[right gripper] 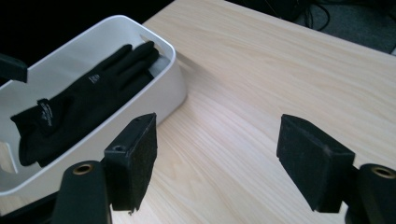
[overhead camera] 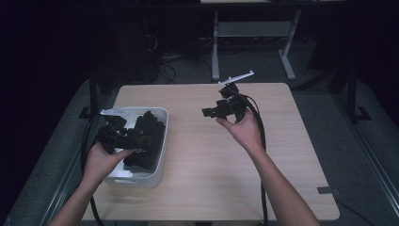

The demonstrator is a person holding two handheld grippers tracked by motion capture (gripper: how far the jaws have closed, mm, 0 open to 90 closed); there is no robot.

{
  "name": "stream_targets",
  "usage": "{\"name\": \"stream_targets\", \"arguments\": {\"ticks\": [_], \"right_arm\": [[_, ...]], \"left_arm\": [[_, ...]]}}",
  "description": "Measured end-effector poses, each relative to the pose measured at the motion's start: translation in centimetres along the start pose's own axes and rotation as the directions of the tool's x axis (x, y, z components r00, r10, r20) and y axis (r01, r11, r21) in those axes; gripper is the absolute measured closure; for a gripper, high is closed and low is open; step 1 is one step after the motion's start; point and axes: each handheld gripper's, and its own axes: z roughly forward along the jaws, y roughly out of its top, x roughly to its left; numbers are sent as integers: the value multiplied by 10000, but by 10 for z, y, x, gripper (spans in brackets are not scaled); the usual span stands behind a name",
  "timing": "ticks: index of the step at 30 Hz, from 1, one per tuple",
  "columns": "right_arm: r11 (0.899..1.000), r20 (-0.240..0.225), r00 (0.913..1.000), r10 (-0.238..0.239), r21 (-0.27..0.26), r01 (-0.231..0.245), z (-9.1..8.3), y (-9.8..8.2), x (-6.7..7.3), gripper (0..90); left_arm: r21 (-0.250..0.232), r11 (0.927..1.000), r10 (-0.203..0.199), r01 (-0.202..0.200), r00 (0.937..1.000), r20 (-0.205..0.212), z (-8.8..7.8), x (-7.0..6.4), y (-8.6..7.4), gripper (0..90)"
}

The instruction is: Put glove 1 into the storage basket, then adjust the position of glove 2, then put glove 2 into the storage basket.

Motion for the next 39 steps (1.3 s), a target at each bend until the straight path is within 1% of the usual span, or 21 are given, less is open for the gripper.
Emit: {"name": "stream_targets", "arguments": {"ticks": [1, 2, 4, 6, 7, 8, 10, 11, 13, 16, 17, 20, 21, 23, 24, 25, 26, 32, 39], "right_arm": [[10000, 32, 10000, 3, -30, -3, -2, -3, -3, 286], [9999, 88, 9999, 129, -1, -129, -5, -8, -7, 283], [9997, 139, 9996, 257, -60, -256, -9, -13, -11, 283], [9995, 180, 9994, 308, 9, -308, -12, -18, -15, 281], [9995, 180, 9994, 308, 9, -308, -12, -18, -15, 281], [9989, 202, 9987, 472, -36, -471, -16, -22, -20, 280], [9981, 198, 9979, 617, -21, -617, -18, -26, -24, 277], [9981, 280, 9977, 616, -45, -615, -20, -29, -26, 277], [9973, 296, 9969, 735, -63, -734, -22, -33, -29, 277], [9969, 401, 9961, 790, 0, -791, -25, -40, -34, 278], [9966, 410, 9958, 817, 46, -819, -25, -42, -36, 278], [9963, 466, 9953, 852, 22, -854, -28, -48, -40, 277], [9956, 460, 9946, 931, 35, -934, -29, -50, -41, 277], [9961, 512, 9948, 876, 47, -880, -30, -53, -44, 277], [9954, 523, 9941, 950, 37, -954, -32, -55, -45, 277], [9954, 523, 9941, 950, 37, -954, -32, -55, -45, 277], [9952, 579, 9935, 977, 49, -981, -34, -59, -48, 277], [9929, 696, 9905, 1186, 13, -1189, -42, -74, -56, 277], [9893, 898, 9853, 1456, -36, -1459, -55, -93, -70, 278]], "left_arm": [[-4, 10000, 43, -43, 10000, -4, 1, -2, 1, 355], [-25, 9999, 131, -131, 9999, 45, 1, -4, 3, 354], [26, 9998, 193, -193, 9998, 39, 2, -7, 5, 354], [39, 9996, 274, -274, 9996, 62, 3, -9, 6, 350], [39, 9996, 274, -274, 9996, 62, 3, -9, 6, 350], [63, 9996, 288, -288, 9995, 98, 5, -11, 7, 349], [42, 9995, 297, -298, 9995, 124, 6, -12, 9, 348], [69, 9994, 338, -339, 9993, 135, 6, -13, 9, 348], [128, 9992, 366, -368, 9992, 183, 8, -14, 10, 345], [115, 9992, 378, -381, 9990, 218, 11, -17, 11, 336], [155, 9989, 445, -449, 9987, 230, 11, -18, 12, 336], [169, 9988, 462, -467, 9986, 272, 14, -21, 13, 330], [189, 9988, 450, -456, 9985, 306, 15, -22, 14, 325], [231, 9986, 474, -481, 9984, 308, 16, -23, 14, 307], [212, 9985, 495, -502, 9982, 352, 17, -27, 15, 305], [212, 9985, 495, -502, 9982, 352, 17, -27, 15, 305], [185, 9982, 569, -576, 9977, 377, 18, -30, 16, 304], [259, 9968, 739, -751, 9962, 454, 24, -38, 21, 298], [273, 9962, 814, -830, 9951, 558, 31, -44, 24, 297]]}}
